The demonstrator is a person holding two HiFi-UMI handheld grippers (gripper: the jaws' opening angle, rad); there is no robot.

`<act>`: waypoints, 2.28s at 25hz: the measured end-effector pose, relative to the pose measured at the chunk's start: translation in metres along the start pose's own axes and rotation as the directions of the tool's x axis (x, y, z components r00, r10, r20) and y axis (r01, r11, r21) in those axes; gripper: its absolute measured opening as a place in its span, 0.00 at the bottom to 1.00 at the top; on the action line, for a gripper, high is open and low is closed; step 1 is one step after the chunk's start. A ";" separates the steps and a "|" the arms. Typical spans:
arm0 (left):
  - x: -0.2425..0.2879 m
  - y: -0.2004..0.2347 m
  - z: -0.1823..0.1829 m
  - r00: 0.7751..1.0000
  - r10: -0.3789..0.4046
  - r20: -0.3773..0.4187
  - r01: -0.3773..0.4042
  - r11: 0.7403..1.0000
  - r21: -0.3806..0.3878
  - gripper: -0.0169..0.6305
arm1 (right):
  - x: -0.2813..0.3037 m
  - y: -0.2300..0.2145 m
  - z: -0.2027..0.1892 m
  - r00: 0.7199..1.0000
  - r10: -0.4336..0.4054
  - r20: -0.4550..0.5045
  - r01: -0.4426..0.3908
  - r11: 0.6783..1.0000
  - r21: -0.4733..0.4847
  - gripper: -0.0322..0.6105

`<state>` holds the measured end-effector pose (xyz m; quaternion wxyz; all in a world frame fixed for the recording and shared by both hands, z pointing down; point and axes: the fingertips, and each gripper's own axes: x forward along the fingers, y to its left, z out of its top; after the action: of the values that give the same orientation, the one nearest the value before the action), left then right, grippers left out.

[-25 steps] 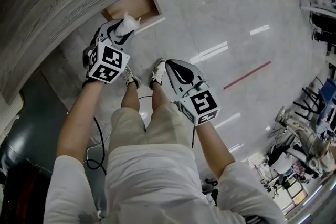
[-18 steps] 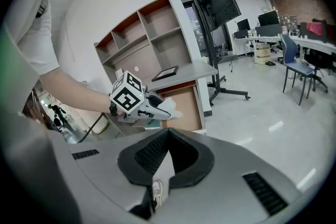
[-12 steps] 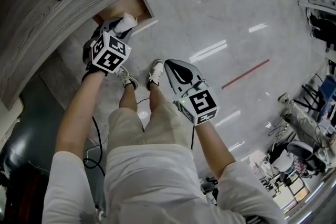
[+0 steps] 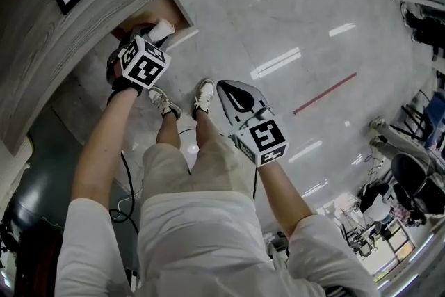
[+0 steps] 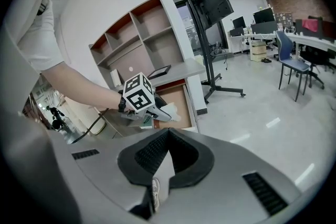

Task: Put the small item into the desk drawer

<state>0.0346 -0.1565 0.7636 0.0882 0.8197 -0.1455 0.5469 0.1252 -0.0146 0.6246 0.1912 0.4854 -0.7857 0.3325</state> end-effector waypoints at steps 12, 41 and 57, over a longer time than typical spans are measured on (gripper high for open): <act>0.031 0.006 -0.003 0.994 -0.018 -0.106 0.021 0.999 0.032 0.32 | -0.008 -0.024 -0.007 1.000 -0.020 -0.006 0.020 0.999 0.038 0.05; 0.071 0.007 -0.006 0.979 -0.082 -0.186 0.088 0.996 0.025 0.32 | -0.009 -0.059 -0.010 0.998 -0.045 -0.033 0.047 0.996 0.072 0.05; 0.076 0.003 -0.007 0.974 -0.119 -0.191 0.128 0.991 0.037 0.33 | -0.007 -0.056 -0.017 0.998 -0.046 -0.033 0.049 0.995 0.087 0.05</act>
<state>0.0544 -0.1681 0.8365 0.1150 0.7737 -0.0719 0.6188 0.1780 -0.0151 0.6511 0.1896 0.5067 -0.7555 0.3695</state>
